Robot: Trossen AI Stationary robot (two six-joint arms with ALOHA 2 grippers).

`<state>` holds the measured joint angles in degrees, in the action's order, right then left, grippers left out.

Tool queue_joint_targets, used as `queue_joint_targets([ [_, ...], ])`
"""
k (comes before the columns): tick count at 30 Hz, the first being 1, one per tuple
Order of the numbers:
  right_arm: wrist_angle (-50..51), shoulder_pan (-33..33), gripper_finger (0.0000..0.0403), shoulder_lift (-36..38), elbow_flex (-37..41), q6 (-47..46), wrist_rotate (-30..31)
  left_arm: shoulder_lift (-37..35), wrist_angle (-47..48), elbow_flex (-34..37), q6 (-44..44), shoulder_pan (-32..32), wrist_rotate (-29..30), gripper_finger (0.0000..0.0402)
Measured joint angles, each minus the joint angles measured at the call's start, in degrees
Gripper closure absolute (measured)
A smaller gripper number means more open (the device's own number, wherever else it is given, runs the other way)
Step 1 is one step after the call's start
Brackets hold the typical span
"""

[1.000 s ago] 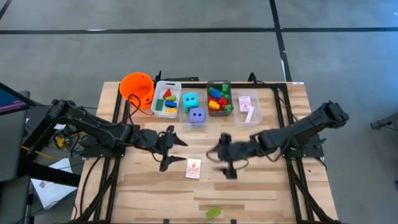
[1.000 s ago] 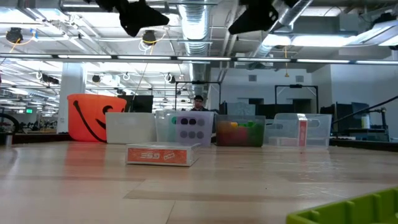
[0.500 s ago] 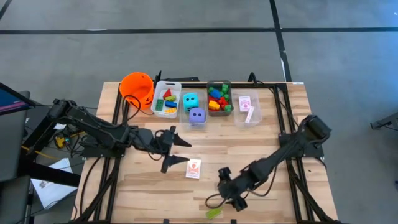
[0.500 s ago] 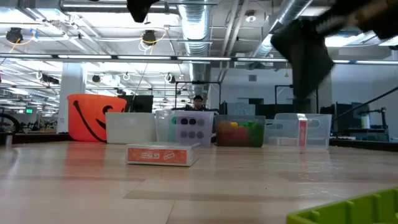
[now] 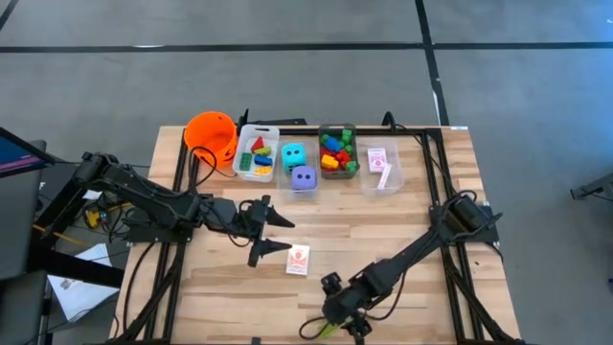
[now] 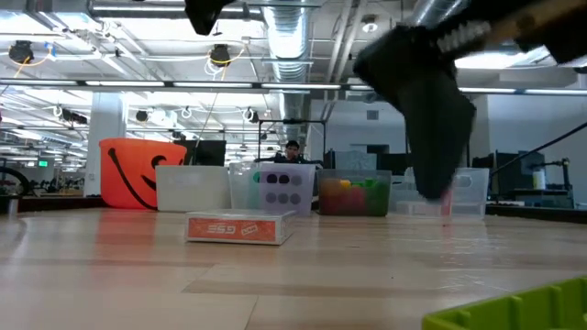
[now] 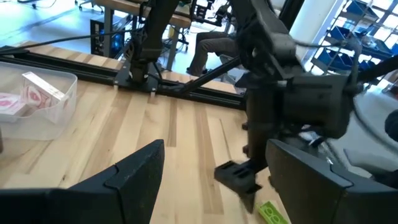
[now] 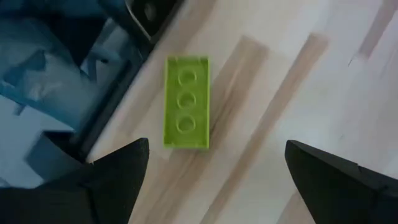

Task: Pick & Place Toys
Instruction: Put the small light green game piece into the white bin

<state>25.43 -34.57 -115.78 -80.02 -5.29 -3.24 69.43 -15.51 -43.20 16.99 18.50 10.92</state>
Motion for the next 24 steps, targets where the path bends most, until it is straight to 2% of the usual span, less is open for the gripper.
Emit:
queue_joint_targets([
  [8, -5.3, -1.4, 0.0033, 0.1, -0.6, 0.8, 0.6, 0.0, 0.1, 0.0, 0.0, 0.0, 0.0, 0.0128],
  [19, -6.9, -4.1, 0.0033, -0.3, -0.6, -0.6, 8.9, 0.0, 0.1, 0.0, 0.0, 0.0, 0.0, 0.0128],
  [24, -9.1, -4.3, 0.0033, -2.2, -0.7, -2.8, 7.4, 0.0, 0.1, 0.0, 0.0, 0.0, -0.1, 0.0128],
])
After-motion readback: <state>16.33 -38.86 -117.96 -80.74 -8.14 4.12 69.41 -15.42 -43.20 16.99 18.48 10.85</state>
